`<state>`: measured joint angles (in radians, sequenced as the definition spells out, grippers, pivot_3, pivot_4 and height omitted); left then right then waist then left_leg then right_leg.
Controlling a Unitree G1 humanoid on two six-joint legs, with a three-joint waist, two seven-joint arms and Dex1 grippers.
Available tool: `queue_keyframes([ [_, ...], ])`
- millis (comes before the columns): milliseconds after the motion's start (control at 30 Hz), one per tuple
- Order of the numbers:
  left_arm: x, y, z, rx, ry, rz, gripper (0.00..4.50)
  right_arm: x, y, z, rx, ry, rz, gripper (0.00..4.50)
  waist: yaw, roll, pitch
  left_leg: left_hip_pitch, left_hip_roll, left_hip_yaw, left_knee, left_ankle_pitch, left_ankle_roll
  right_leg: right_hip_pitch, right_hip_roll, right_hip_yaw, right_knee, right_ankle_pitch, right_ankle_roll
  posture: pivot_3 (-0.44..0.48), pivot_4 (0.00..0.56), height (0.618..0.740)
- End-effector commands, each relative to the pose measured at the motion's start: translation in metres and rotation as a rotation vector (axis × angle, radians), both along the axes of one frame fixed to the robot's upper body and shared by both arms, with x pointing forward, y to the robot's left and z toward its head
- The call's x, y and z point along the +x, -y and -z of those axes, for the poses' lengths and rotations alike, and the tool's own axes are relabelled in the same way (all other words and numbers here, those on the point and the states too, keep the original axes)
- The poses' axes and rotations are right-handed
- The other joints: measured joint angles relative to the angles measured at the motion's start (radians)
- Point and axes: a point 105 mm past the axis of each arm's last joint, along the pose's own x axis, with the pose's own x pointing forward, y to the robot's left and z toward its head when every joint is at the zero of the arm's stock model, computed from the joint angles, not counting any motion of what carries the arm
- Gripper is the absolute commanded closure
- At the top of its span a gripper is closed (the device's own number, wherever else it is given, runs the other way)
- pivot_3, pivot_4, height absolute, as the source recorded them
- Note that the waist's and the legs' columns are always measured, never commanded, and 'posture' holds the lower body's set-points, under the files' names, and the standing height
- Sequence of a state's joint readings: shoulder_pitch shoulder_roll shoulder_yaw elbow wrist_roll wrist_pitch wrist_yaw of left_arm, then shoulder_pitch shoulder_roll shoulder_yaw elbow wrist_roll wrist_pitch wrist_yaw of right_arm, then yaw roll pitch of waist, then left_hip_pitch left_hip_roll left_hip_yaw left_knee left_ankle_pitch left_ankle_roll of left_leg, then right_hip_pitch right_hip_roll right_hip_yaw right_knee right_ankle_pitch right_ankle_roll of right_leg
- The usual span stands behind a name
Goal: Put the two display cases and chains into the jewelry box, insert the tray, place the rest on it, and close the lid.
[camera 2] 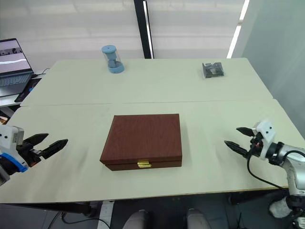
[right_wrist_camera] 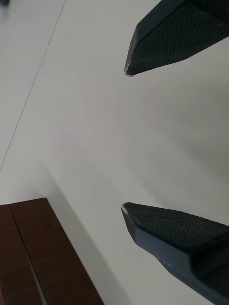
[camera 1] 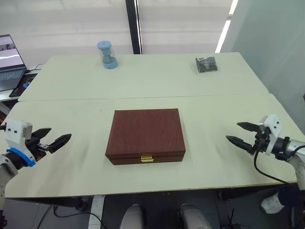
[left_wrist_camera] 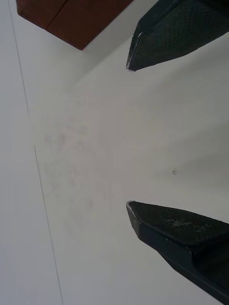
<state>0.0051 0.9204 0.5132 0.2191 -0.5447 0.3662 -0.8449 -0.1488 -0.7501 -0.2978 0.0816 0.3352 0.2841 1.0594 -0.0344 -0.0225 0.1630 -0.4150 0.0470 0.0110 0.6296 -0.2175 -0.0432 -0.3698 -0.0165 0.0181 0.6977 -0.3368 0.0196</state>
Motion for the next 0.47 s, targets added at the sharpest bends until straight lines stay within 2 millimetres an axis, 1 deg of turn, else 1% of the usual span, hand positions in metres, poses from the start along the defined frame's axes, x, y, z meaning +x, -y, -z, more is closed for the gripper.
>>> queue_keyframes([
  [33,0.0014,-0.0047,-0.0118,0.05,0.013,0.015,0.0,-0.0013,0.0124,-0.0112,-0.025,0.055,0.029,0.02,0.001,0.0,0.0,0.0,0.0,0.0,0.0,0.0,0.0,0.0,0.0,0.0,0.0,0.0,0.0,0.0,0.15,0.74],
  [133,0.0007,-0.0052,-0.0133,0.057,0.006,0.023,0.0,0.0007,0.0168,-0.0128,-0.032,0.064,0.046,0.02,0.001,0.0,0.0,0.0,0.0,0.0,0.0,0.0,0.0,0.0,0.0,0.0,0.0,0.0,0.0,0.0,0.15,0.74],
  [467,-0.0031,-0.0041,-0.0135,0.075,-0.006,0.033,0.0,0.0055,0.017,-0.015,-0.025,0.07,0.046,0.02,0.002,0.0,0.0,0.0,0.0,0.0,0.0,0.0,0.0,0.0,-0.001,0.0,0.0,0.0,0.0,0.0,0.15,0.74],
])
